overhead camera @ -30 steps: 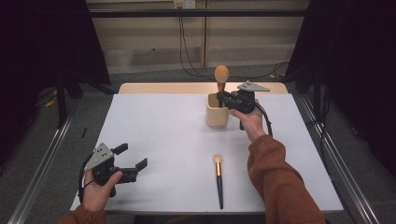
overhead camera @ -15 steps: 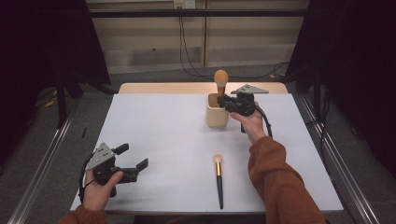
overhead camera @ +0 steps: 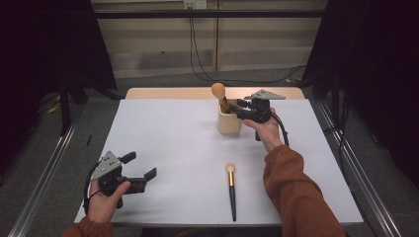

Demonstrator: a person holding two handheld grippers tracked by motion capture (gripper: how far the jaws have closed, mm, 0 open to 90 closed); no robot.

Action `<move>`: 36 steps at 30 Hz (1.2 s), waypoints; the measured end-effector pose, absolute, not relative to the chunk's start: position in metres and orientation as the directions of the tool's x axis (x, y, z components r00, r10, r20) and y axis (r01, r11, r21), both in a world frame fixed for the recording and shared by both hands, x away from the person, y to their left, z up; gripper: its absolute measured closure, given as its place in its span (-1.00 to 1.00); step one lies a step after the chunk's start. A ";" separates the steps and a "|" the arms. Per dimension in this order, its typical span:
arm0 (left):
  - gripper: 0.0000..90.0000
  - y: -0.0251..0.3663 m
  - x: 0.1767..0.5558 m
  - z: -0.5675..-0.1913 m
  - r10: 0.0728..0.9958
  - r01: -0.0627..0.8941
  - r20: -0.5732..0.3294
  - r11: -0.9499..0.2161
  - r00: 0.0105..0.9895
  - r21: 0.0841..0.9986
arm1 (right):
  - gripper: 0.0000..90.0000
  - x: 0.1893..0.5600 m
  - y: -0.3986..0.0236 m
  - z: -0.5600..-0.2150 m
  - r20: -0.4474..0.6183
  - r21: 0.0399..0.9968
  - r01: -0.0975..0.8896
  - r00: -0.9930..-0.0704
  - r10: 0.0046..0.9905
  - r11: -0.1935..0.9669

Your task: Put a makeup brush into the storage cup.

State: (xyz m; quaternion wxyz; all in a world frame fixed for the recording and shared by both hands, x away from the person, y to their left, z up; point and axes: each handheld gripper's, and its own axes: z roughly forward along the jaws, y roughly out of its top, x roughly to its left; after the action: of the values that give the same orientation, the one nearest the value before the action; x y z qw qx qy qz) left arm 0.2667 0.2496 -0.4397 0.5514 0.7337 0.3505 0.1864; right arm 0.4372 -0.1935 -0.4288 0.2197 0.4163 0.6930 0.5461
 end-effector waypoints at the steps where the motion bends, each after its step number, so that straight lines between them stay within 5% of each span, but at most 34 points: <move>1: -0.93 0.250 0.267 -0.440 0.720 0.309 -0.114 -0.146 0.685 0.940 | 0.09 0.437 -0.194 -0.428 0.145 0.941 0.333 -0.558 0.817 0.060; 17: -0.93 0.251 0.266 -0.439 0.725 0.305 -0.119 -0.130 0.678 0.944 | -0.77 0.418 -0.201 -0.418 0.142 0.949 0.311 -0.554 0.820 0.046; 36: -0.93 0.255 0.268 -0.438 0.735 0.295 -0.105 -0.133 0.670 0.946 | -1.00 0.386 -0.212 -0.417 0.169 0.945 0.326 -0.566 0.807 0.031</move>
State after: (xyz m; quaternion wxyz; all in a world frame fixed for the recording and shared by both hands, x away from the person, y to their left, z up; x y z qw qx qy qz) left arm 0.2678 0.2547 -0.4384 0.5546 0.7262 0.3546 0.1983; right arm 0.3861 -0.2122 -0.4170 0.2143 0.4134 0.6851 0.5602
